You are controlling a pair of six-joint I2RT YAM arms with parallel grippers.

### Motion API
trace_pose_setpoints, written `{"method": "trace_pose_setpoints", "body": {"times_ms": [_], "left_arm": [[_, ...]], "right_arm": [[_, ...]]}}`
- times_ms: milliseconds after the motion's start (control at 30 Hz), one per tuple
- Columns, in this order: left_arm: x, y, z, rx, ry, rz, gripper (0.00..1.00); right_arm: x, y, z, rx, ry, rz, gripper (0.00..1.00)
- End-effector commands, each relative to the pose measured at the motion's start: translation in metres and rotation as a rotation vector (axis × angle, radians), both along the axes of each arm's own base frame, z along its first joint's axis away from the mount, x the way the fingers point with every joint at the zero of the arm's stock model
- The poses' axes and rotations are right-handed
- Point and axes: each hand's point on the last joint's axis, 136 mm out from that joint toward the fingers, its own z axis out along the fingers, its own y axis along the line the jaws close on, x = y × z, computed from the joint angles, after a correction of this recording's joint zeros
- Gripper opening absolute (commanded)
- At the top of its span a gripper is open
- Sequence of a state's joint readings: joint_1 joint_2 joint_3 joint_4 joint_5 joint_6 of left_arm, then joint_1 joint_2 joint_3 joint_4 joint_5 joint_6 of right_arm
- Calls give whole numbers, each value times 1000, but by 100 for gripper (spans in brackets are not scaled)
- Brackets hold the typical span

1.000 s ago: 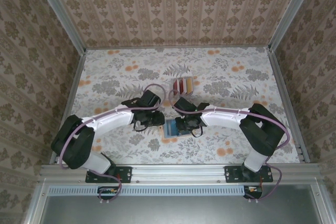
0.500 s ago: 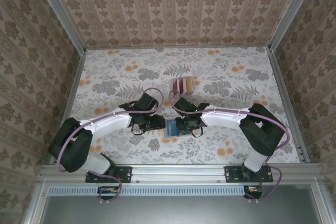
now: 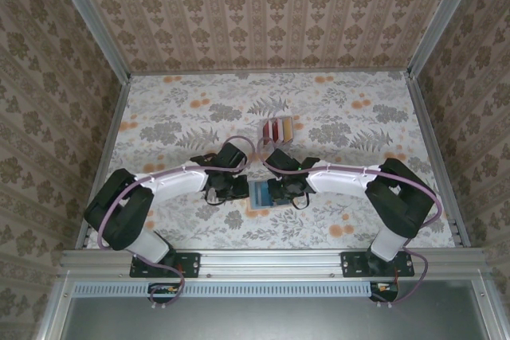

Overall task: Put the credit cards into the card holder
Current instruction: Pick up the card holder from the center of the table, then flip over the card slot on the card holder.

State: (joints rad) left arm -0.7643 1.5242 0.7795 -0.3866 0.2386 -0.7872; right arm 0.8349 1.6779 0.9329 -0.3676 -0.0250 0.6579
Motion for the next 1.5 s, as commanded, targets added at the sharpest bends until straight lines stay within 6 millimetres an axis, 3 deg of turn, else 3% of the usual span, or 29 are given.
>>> {"method": "trace_pose_setpoints", "body": {"times_ms": [0, 333, 600, 733, 833, 1000, 1133, 1233, 1467], "left_arm": [[7, -4, 16, -30, -42, 3, 6], [17, -5, 53, -69, -120, 13, 2], [19, -9, 71, -115, -145, 23, 2], [20, -12, 76, -134, -148, 24, 2], [20, -13, 77, -134, -148, 22, 3], [20, -16, 81, -151, -146, 24, 3], [21, -17, 86, -161, -152, 29, 3], [21, -19, 90, -174, -155, 31, 3], [20, -28, 100, -210, -158, 31, 3]], "right_arm": [[-3, -10, -2, -26, 0, -16, 14], [-1, 1, 21, 70, -34, -19, 17], [-1, 6, 22, 116, -26, -27, 17], [-2, 25, 36, 263, -33, -39, 26], [0, 29, 41, 308, -29, -60, 38], [0, 33, 37, 364, -3, -99, 43], [1, 29, 29, 382, 13, -130, 37], [2, 25, 24, 378, 19, -145, 21], [4, 23, 22, 399, 20, -157, 19]]}}
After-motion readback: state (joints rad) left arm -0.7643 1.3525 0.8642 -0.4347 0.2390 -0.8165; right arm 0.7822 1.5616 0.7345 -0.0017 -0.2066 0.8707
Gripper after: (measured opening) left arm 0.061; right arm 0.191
